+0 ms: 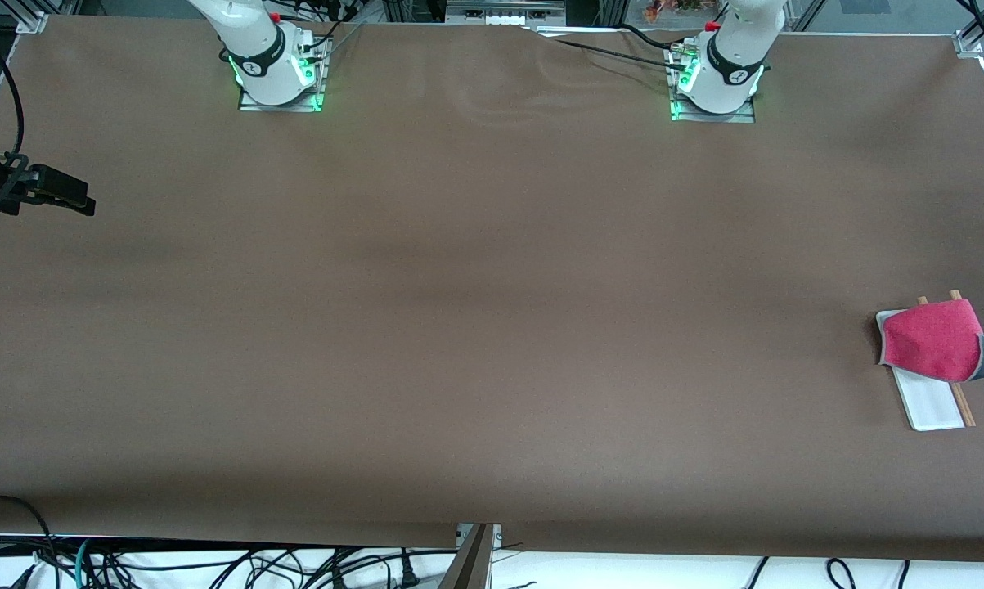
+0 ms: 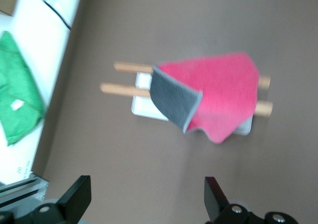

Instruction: Pass towel and hang on rack

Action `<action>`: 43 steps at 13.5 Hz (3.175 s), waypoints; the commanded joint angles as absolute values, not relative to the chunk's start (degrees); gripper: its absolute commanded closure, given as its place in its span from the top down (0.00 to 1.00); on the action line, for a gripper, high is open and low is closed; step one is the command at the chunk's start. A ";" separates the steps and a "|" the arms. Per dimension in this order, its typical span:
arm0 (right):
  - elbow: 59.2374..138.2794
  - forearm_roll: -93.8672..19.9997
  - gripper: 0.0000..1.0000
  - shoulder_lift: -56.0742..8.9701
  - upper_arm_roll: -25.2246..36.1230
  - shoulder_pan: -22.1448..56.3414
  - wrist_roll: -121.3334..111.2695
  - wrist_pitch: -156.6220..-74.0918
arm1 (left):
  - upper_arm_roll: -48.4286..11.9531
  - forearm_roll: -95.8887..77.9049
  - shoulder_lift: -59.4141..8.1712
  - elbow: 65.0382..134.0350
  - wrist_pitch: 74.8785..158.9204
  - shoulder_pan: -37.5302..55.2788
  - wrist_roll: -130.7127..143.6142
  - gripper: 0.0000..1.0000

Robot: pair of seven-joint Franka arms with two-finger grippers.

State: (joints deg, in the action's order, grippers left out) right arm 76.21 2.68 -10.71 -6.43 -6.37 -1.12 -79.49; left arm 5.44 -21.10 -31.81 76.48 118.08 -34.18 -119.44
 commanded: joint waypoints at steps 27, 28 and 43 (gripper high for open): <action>75.41 3.34 1.00 -10.81 -6.59 -6.33 -2.20 -79.63 | -1.68 -1.47 3.43 98.96 97.48 -3.51 7.66 1.00; 75.41 3.34 1.00 -10.81 -6.59 -6.33 -2.28 -79.89 | -1.58 -3.23 4.73 100.27 96.86 -4.30 7.99 1.00; 75.41 3.34 1.00 -10.81 -6.59 -6.33 -2.37 -79.98 | 2.29 -1.32 0.79 92.28 86.31 2.37 12.39 1.00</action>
